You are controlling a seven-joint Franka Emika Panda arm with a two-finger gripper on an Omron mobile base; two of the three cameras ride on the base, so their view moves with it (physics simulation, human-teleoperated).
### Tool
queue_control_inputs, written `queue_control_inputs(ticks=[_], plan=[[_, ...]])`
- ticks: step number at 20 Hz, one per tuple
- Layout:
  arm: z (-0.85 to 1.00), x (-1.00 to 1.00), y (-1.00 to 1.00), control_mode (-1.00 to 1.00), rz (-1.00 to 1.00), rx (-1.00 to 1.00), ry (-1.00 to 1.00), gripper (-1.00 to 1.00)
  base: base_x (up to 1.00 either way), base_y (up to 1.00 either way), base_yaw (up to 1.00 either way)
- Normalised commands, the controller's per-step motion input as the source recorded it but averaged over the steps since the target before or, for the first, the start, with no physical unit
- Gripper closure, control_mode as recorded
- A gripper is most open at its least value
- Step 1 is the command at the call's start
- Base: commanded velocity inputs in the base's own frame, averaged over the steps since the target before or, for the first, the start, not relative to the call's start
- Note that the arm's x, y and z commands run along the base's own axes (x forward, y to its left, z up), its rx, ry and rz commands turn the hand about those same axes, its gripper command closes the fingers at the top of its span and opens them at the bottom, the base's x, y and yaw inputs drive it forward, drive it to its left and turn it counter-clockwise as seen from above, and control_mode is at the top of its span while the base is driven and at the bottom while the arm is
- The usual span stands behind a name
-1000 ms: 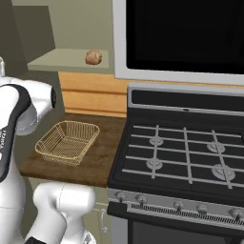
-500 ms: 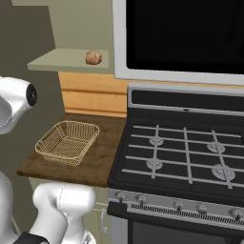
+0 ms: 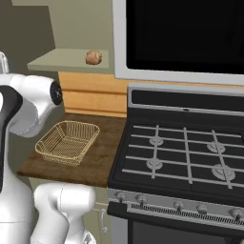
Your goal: Open the cabinet, pick up the bread from the cabinet and place it in the basket. Then move the basket to the dining counter.
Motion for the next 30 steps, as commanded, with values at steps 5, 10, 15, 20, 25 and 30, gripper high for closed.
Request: queue_control_inputs(ticks=[5, 10, 15, 20, 25, 30], plan=[[0.0, 0.0, -0.62, -1.0, -0.15, -0.26, -0.42, 1.0, 0.0, 0.0, 0.0], [0.0, -0.01, -0.68, -1.0, -0.15, -0.29, -0.53, 1.0, 0.0, 0.0, 0.0], [0.0, 0.0, -0.31, -1.0, -0.16, -0.43, -0.54, -1.0, 0.0, 0.0, 0.0], [0.0, 0.0, -0.51, -1.0, -0.04, -0.37, -0.33, -1.0, 0.0, 0.0, 0.0], [0.0, 0.04, -0.16, -1.0, -0.09, -0.41, -0.19, -1.0, 0.0, 0.0, 0.0], [-0.02, 0.24, 0.0, -1.0, -0.09, -0.34, -0.1, -1.0, 0.0, 0.0, 0.0]])
